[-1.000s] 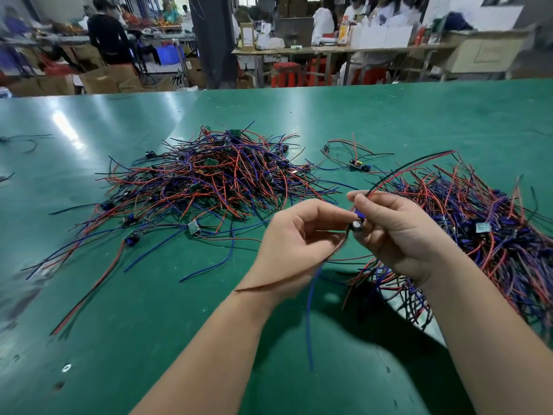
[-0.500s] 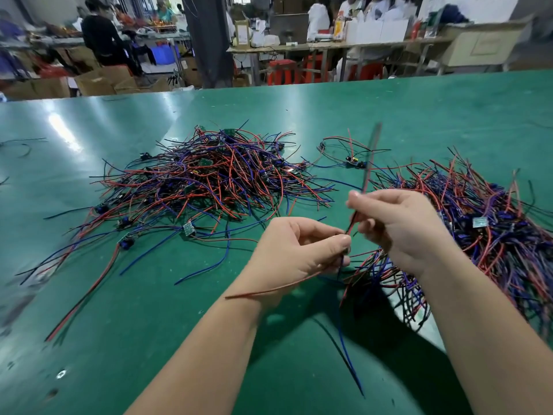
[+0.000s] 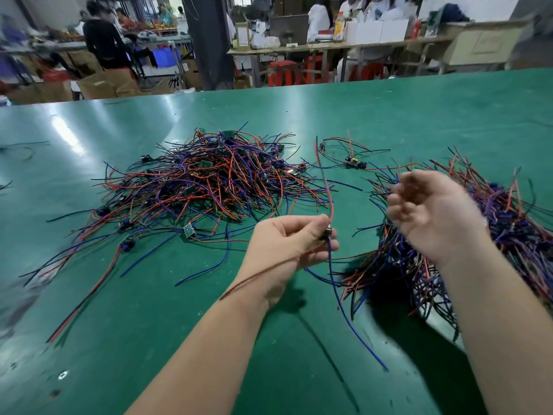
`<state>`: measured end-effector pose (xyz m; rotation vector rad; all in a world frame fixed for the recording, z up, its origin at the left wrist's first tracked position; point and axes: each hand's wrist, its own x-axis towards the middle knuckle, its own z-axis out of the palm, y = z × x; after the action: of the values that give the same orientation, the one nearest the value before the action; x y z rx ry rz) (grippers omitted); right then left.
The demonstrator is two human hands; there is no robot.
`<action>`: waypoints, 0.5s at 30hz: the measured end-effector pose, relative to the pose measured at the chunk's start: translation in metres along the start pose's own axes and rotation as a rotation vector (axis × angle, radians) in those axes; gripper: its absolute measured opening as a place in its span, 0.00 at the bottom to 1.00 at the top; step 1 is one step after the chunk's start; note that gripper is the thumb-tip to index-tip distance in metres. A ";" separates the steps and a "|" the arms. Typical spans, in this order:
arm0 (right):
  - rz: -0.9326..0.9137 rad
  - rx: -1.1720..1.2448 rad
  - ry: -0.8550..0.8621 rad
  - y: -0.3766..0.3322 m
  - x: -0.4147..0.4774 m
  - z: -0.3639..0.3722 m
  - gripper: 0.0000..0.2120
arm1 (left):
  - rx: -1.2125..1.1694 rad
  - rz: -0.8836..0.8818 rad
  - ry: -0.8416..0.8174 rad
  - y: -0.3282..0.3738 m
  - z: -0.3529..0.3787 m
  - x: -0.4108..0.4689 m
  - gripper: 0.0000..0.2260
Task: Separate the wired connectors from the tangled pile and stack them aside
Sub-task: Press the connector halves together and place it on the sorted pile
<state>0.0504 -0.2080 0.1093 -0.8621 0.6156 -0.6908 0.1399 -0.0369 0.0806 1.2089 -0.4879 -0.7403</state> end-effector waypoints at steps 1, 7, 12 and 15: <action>-0.008 -0.144 -0.101 0.006 -0.005 0.006 0.06 | -0.029 -0.010 0.031 0.000 -0.001 0.001 0.09; -0.366 -0.833 -0.409 0.042 -0.026 0.025 0.05 | -0.019 -0.051 -0.007 0.000 -0.003 0.002 0.09; -0.467 -0.851 -0.385 0.036 -0.020 0.019 0.05 | 0.045 -0.090 -0.160 0.007 -0.007 0.000 0.09; -0.591 -0.818 -0.320 0.031 -0.018 0.019 0.08 | 0.121 -0.112 -0.252 0.009 -0.010 -0.002 0.11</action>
<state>0.0621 -0.1712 0.0965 -1.9243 0.3341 -0.8071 0.1472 -0.0273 0.0862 1.2691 -0.6855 -0.9769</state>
